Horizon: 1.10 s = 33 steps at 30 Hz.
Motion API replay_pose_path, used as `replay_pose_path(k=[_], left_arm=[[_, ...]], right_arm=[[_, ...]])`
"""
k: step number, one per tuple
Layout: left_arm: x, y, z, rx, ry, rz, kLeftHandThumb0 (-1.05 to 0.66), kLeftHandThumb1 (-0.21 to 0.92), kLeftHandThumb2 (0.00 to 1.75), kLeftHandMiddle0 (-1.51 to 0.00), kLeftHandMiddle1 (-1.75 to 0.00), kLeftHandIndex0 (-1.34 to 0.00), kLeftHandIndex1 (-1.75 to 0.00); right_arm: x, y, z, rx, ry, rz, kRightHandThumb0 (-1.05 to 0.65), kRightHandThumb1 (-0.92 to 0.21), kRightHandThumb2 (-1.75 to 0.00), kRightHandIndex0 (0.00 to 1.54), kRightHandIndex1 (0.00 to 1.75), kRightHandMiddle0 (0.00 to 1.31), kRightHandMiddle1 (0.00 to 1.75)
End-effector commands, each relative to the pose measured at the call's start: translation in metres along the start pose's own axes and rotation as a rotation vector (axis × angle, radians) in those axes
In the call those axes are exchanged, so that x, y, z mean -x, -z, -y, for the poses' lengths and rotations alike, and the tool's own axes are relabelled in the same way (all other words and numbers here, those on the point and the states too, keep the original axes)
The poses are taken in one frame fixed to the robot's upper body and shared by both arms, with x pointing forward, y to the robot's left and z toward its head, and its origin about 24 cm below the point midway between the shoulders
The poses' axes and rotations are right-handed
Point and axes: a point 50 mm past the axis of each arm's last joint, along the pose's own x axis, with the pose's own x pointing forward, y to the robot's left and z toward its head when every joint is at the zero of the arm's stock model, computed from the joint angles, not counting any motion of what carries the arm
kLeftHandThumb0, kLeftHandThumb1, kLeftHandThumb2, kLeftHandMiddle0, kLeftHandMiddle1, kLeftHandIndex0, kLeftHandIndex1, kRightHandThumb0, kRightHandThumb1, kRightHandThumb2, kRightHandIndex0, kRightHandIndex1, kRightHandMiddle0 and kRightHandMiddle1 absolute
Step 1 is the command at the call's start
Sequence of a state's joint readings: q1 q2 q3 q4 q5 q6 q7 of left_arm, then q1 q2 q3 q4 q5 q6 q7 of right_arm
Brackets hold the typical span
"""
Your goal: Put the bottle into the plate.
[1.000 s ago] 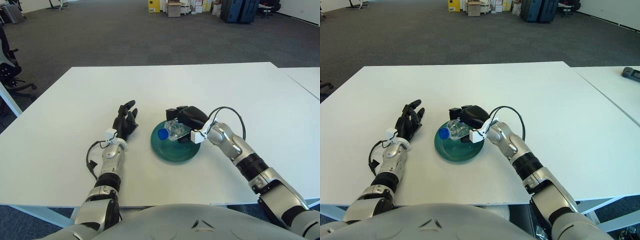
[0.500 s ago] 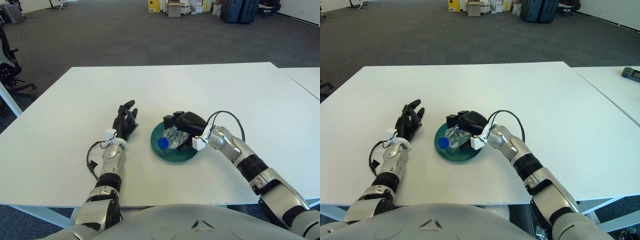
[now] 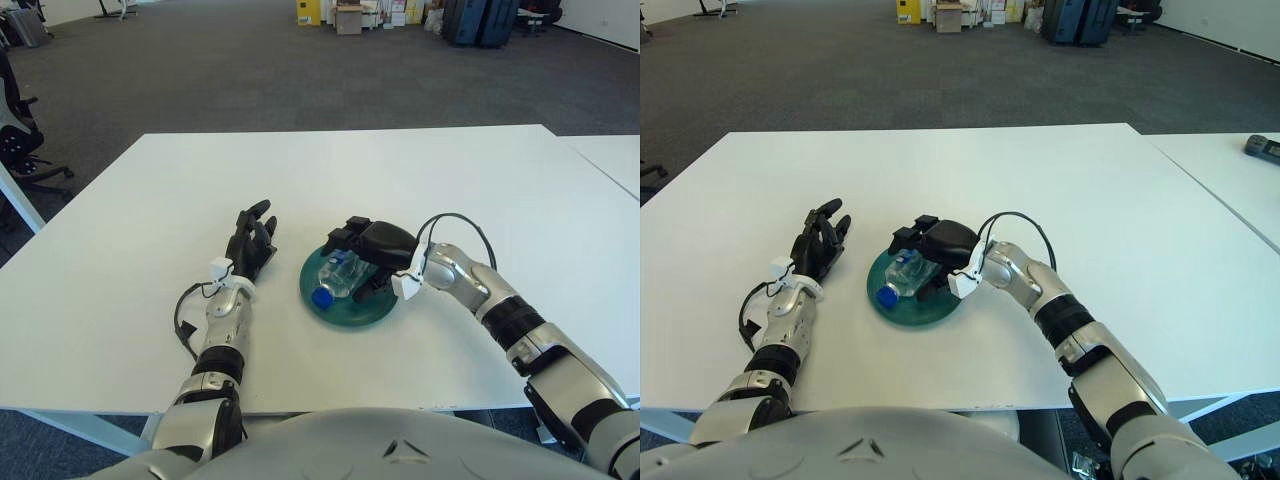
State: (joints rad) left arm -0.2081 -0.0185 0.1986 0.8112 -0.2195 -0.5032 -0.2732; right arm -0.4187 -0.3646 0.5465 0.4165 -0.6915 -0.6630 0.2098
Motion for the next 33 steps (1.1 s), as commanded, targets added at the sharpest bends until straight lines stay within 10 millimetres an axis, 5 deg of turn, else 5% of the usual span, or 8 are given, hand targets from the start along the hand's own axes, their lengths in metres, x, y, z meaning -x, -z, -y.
replay_pose_path(k=[1,18,29,31,33], left_arm=[[0.014,0.020,-0.001,0.050,-0.014,-0.091,-0.79,0.92,0.92,-0.48,-0.04,0.00,-0.80],[0.017,0.019,0.001,0.051,0.003,-0.108,-0.75,0.92,0.94,-0.51,-0.04,0.00,-0.92],[0.017,0.017,-0.001,0.023,-0.006,-0.088,-0.77,0.92,0.95,-0.60,-0.08,-0.14,-1.05],[0.019,0.024,-0.005,0.025,-0.021,-0.119,-0.77,0.92,0.95,-0.64,-0.11,-0.16,-1.07],[0.018,0.024,-0.005,0.022,-0.028,-0.124,-0.78,0.92,0.95,-0.61,-0.33,-0.18,-1.10]], right_arm=[[0.001,0.000,0.006,0.004,0.006,-0.004,-1.05,-0.92,-0.72,0.00,0.01,0.00,0.17],[0.004,-0.001,0.009,-0.008,0.051,0.005,-1.05,-0.92,-0.69,0.00,0.00,0.00,0.05],[0.012,0.008,0.023,-0.054,0.158,-0.036,-1.05,-0.92,-0.66,0.00,0.00,0.00,0.11],[0.017,0.015,0.030,-0.079,0.221,-0.071,-1.05,-0.92,-0.66,0.00,0.00,0.00,0.14],[0.025,0.026,0.040,-0.115,0.316,-0.118,-1.05,-0.92,-0.68,0.00,0.00,0.00,0.19]])
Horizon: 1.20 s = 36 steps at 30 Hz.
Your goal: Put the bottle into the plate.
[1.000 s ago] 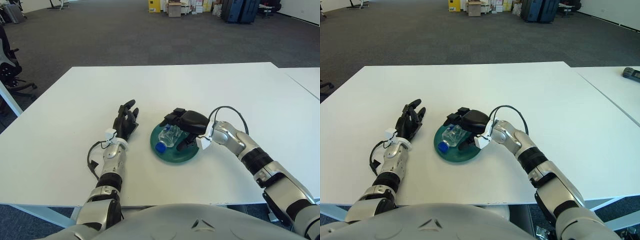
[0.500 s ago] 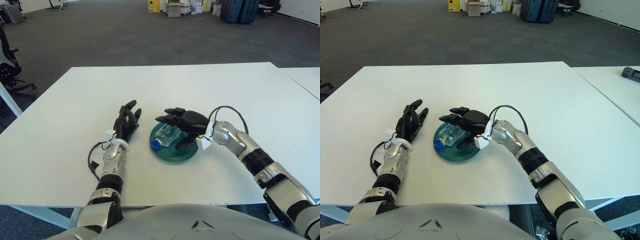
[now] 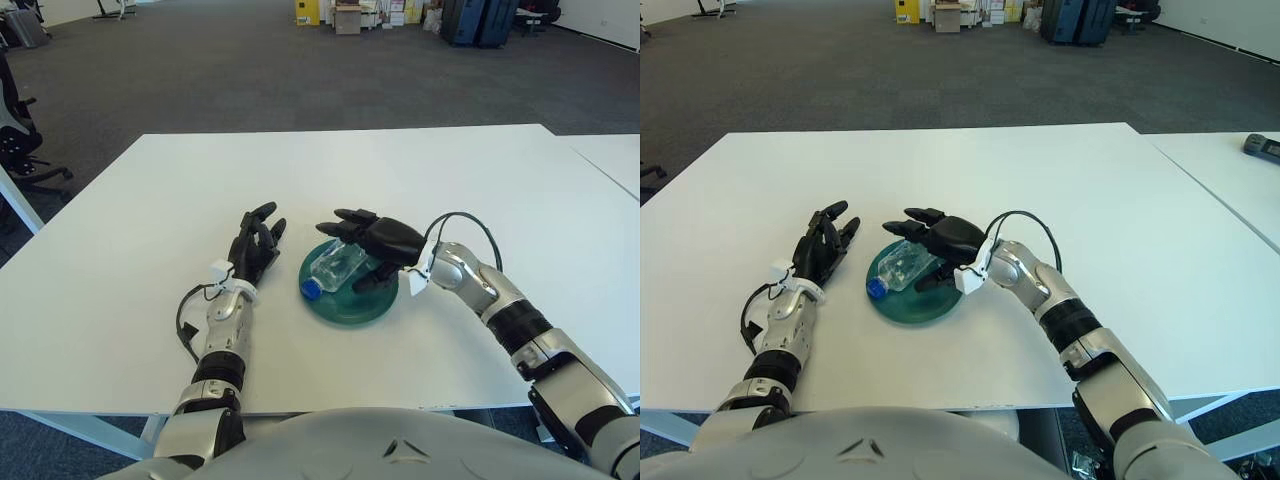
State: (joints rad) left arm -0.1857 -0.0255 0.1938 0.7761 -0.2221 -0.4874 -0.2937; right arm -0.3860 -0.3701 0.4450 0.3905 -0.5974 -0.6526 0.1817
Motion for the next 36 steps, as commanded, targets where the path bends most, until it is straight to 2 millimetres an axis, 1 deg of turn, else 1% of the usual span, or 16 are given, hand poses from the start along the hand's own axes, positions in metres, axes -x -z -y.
replay_pose_path(k=[1,2,4,7,8,9,11,14,15,17,19,23,27,30,34,36], left_arm=[[0.015,0.023,-0.007,0.014,-0.051,-0.120,-0.78,0.92,0.95,-0.58,-0.43,-0.18,-1.11],[0.015,0.023,-0.007,0.013,-0.052,-0.119,-0.78,0.92,0.95,-0.58,-0.46,-0.19,-1.12],[0.015,0.023,-0.008,0.010,-0.054,-0.116,-0.79,0.92,0.95,-0.56,-0.55,-0.21,-1.14],[0.014,0.022,-0.008,0.005,-0.055,-0.114,-0.79,0.92,0.96,-0.57,-0.60,-0.24,-1.15],[0.014,0.022,-0.009,0.001,-0.054,-0.114,-0.79,0.92,0.96,-0.57,-0.61,-0.24,-1.15],[0.013,0.022,-0.009,-0.002,-0.054,-0.113,-0.80,0.92,0.97,-0.57,-0.62,-0.25,-1.16],[0.013,0.022,-0.010,-0.005,-0.055,-0.113,-0.80,0.92,0.98,-0.57,-0.63,-0.25,-1.16],[0.013,0.021,-0.012,-0.019,-0.057,-0.118,-0.81,0.92,0.98,-0.58,-0.65,-0.26,-1.16],[0.013,0.021,-0.013,-0.023,-0.058,-0.120,-0.81,0.92,0.98,-0.57,-0.65,-0.26,-1.16],[0.013,0.020,-0.014,-0.028,-0.058,-0.125,-0.82,0.92,0.97,-0.56,-0.68,-0.24,-1.18],[0.013,0.020,-0.015,-0.030,-0.057,-0.127,-0.83,0.92,0.97,-0.55,-0.70,-0.23,-1.18],[0.012,0.019,-0.018,-0.026,-0.056,-0.127,-0.83,0.92,0.96,-0.55,-0.73,-0.22,-1.19],[0.012,0.019,-0.019,-0.029,-0.058,-0.127,-0.84,0.92,0.97,-0.55,-0.74,-0.22,-1.20],[0.012,0.019,-0.019,-0.030,-0.058,-0.127,-0.84,0.92,0.97,-0.54,-0.75,-0.21,-1.20],[0.012,0.018,-0.018,-0.032,-0.052,-0.121,-0.84,0.92,0.96,-0.52,-0.77,-0.19,-1.20],[0.012,0.018,-0.018,-0.032,-0.050,-0.119,-0.84,0.92,0.96,-0.52,-0.78,-0.19,-1.21]], right_arm=[[0.009,0.020,0.032,-0.053,0.204,-0.084,-1.05,-0.92,-0.68,0.00,0.00,0.00,0.22],[0.011,0.023,0.036,-0.070,0.239,-0.097,-1.05,-0.92,-0.69,0.00,0.00,0.00,0.23],[0.020,0.035,0.045,-0.160,0.383,-0.160,-1.05,-0.92,-0.70,0.02,0.01,0.00,0.27],[0.030,0.048,0.051,-0.264,0.540,-0.219,-1.05,-0.92,-0.71,0.05,0.02,0.00,0.34],[0.036,0.054,0.050,-0.319,0.624,-0.252,-1.05,-0.92,-0.71,0.06,0.02,0.00,0.36],[0.040,0.058,0.048,-0.356,0.680,-0.276,-1.00,-0.92,-0.70,0.09,0.03,0.00,0.42],[0.042,0.061,0.046,-0.385,0.724,-0.294,-0.95,-0.92,-0.70,0.11,0.03,0.00,0.47],[0.064,0.084,0.032,-0.531,0.875,-0.413,-0.87,-0.92,-0.69,0.17,0.04,0.00,0.57],[0.071,0.090,0.025,-0.596,0.936,-0.450,-0.80,-0.92,-0.76,0.18,0.03,0.00,0.53],[0.075,0.094,0.016,-0.694,1.026,-0.487,-0.76,-0.92,-0.73,0.25,0.04,0.00,0.66],[0.076,0.094,0.011,-0.743,1.066,-0.498,-0.72,-0.92,-0.72,0.31,0.04,0.00,0.76],[0.073,0.094,-0.004,-0.907,1.132,-0.517,-0.66,-0.92,-0.74,0.40,0.06,0.01,0.85],[0.074,0.097,-0.013,-1.011,1.135,-0.532,-0.66,-0.92,-0.77,0.43,0.06,0.02,0.88],[0.075,0.098,-0.017,-1.049,1.125,-0.533,-0.67,-0.92,-0.79,0.45,0.07,0.03,0.89],[0.080,0.103,-0.033,-1.170,1.074,-0.568,-0.69,-0.92,-0.82,0.49,0.08,0.07,0.91],[0.082,0.104,-0.037,-1.198,1.063,-0.576,-0.70,-0.92,-0.83,0.51,0.09,0.10,0.93]])
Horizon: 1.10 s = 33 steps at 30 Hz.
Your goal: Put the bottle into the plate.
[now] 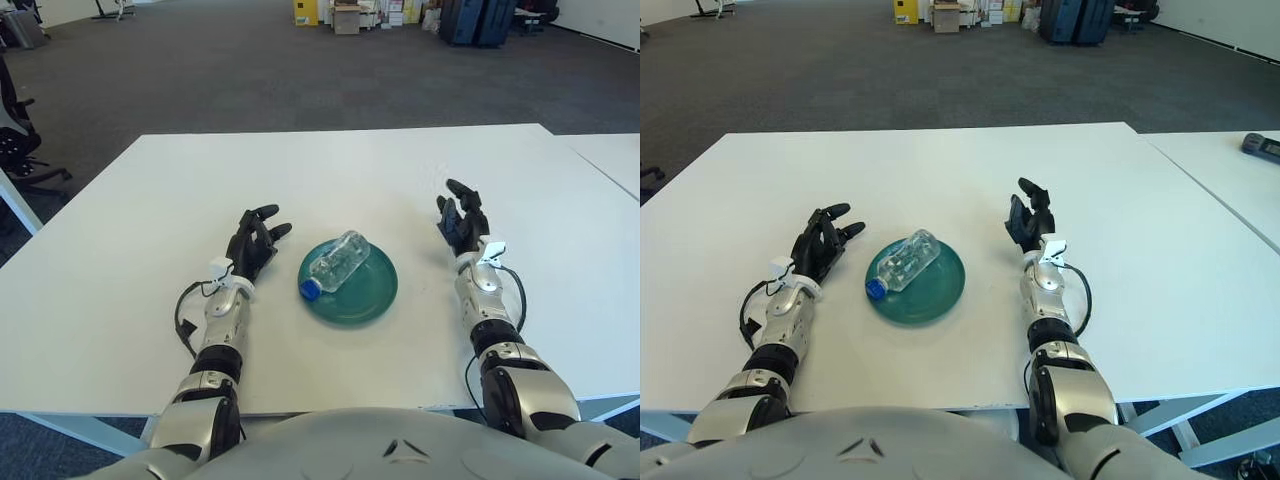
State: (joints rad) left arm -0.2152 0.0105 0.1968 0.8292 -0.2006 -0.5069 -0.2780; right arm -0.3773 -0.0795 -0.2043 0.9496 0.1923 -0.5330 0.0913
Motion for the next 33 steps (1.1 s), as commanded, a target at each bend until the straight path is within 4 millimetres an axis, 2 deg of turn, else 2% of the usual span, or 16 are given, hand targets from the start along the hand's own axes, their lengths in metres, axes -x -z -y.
replay_pose_path(k=[1,22,33], left_arm=[[0.015,0.020,-0.008,0.017,-0.034,-0.109,-0.84,0.92,0.96,-0.52,-0.78,-0.19,-1.21],[0.015,0.019,-0.006,0.006,-0.023,-0.101,-0.84,0.92,0.98,-0.50,-0.82,-0.19,-1.22],[0.015,0.021,-0.005,0.000,-0.028,-0.115,-0.87,0.92,0.95,-0.47,-0.80,-0.17,-1.22]], right_arm=[[0.000,0.007,0.005,-0.051,0.002,-0.053,-0.70,-0.92,-0.83,0.52,0.09,0.11,0.93],[0.017,0.032,-0.003,-0.016,-0.084,-0.166,-0.76,-0.92,-0.88,0.63,0.13,0.14,0.95],[0.019,0.038,-0.007,0.013,-0.134,-0.211,-0.76,-0.92,-0.90,0.57,0.09,0.08,0.93]])
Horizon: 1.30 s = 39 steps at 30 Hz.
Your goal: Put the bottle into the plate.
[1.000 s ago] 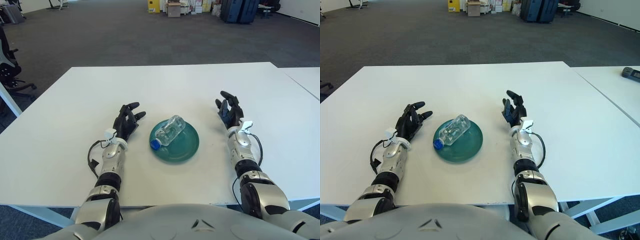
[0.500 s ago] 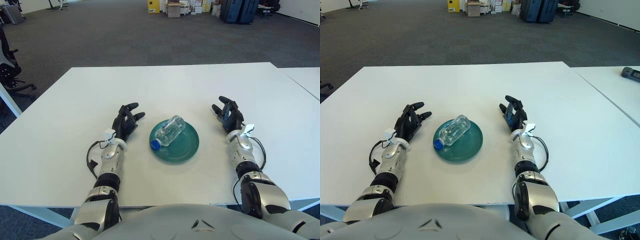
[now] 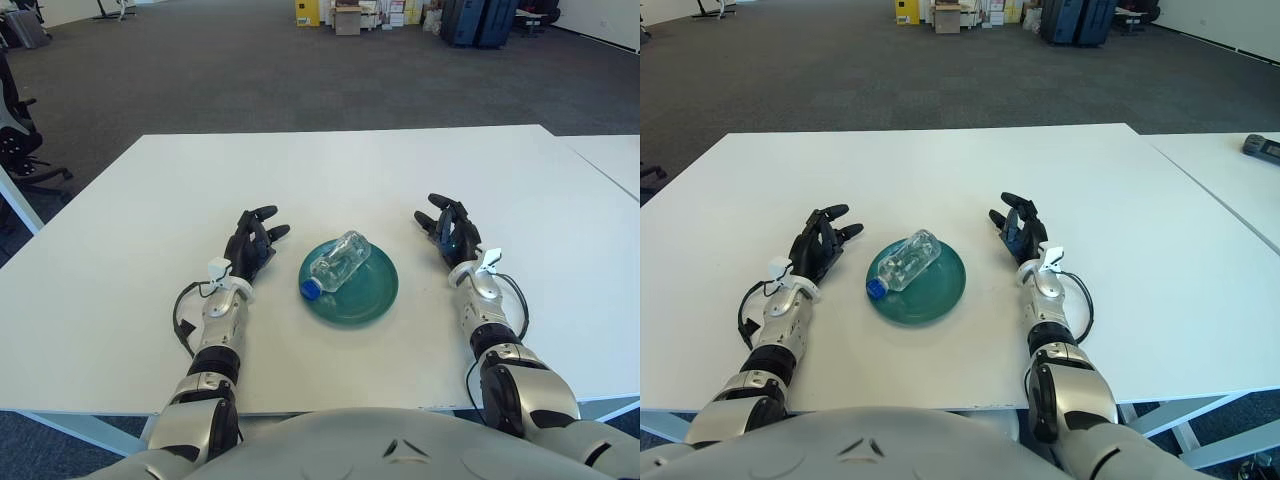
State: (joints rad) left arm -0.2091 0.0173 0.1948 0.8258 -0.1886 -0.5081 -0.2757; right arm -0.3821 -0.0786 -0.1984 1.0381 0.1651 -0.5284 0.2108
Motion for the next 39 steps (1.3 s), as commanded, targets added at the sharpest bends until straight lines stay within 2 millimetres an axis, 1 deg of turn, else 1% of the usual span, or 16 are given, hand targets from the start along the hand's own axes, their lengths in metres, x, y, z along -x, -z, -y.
replay_pose_path(k=[1,12,18,23,30,31,32,34,35,37,39], left_arm=[[0.013,0.021,-0.003,0.017,-0.029,-0.112,-0.87,0.92,0.95,-0.46,-0.80,-0.16,-1.22],[0.013,0.021,-0.002,0.010,-0.030,-0.111,-0.85,0.92,0.96,-0.50,-0.82,-0.21,-1.25],[0.014,0.021,-0.003,0.004,-0.031,-0.109,-0.86,0.92,0.96,-0.50,-0.81,-0.19,-1.24],[0.013,0.022,-0.003,-0.002,-0.037,-0.109,-0.86,0.92,0.94,-0.45,-0.79,-0.14,-1.23],[0.013,0.021,-0.003,-0.002,-0.043,-0.103,-0.86,0.92,0.94,-0.44,-0.78,-0.13,-1.23],[0.013,0.021,-0.003,-0.002,-0.047,-0.099,-0.85,0.92,0.93,-0.40,-0.67,-0.08,-1.17],[0.013,0.021,-0.003,-0.002,-0.050,-0.096,-0.85,0.92,0.93,-0.40,-0.61,-0.07,-1.15],[0.013,0.021,-0.003,-0.001,-0.050,-0.096,-0.84,0.92,0.93,-0.38,-0.42,-0.03,-1.05],[0.013,0.021,-0.003,0.000,-0.049,-0.097,-0.84,0.92,0.93,-0.37,-0.38,-0.02,-1.02],[0.013,0.022,-0.003,0.000,-0.047,-0.099,-0.83,0.92,0.93,-0.36,-0.25,-0.01,-0.93],[0.013,0.022,-0.003,-0.001,-0.040,-0.100,-0.82,0.92,0.93,-0.34,-0.19,0.00,-0.87]], right_arm=[[0.009,0.021,-0.003,-0.010,-0.010,-0.119,-0.76,-0.92,-0.90,0.56,0.09,0.07,0.93],[0.013,0.025,-0.006,0.026,-0.006,-0.126,-0.73,-0.92,-0.90,0.51,0.05,0.02,0.92],[0.015,0.029,-0.007,0.039,0.008,-0.132,-0.73,-0.92,-0.90,0.50,0.05,0.01,0.93],[0.017,0.030,-0.007,0.046,0.018,-0.132,-0.73,-0.92,-0.90,0.51,0.05,0.01,0.93],[0.018,0.030,-0.007,0.050,0.026,-0.125,-0.73,-0.92,-0.90,0.51,0.05,0.01,0.94],[0.019,0.030,-0.006,0.052,0.032,-0.121,-0.73,-0.92,-0.90,0.51,0.04,0.01,0.94],[0.019,0.030,-0.007,0.054,0.036,-0.118,-0.73,-0.92,-0.90,0.51,0.04,0.01,0.94],[0.020,0.031,-0.007,0.056,0.042,-0.113,-0.73,-0.92,-0.90,0.50,0.04,0.00,0.94],[0.020,0.031,-0.007,0.056,0.044,-0.111,-0.73,-0.92,-0.90,0.50,0.04,0.00,0.94],[0.021,0.031,-0.007,0.057,0.047,-0.109,-0.73,-0.92,-0.89,0.49,0.03,0.00,0.94],[0.021,0.031,-0.007,0.057,0.050,-0.106,-0.72,-0.92,-0.89,0.49,0.03,0.01,0.94]])
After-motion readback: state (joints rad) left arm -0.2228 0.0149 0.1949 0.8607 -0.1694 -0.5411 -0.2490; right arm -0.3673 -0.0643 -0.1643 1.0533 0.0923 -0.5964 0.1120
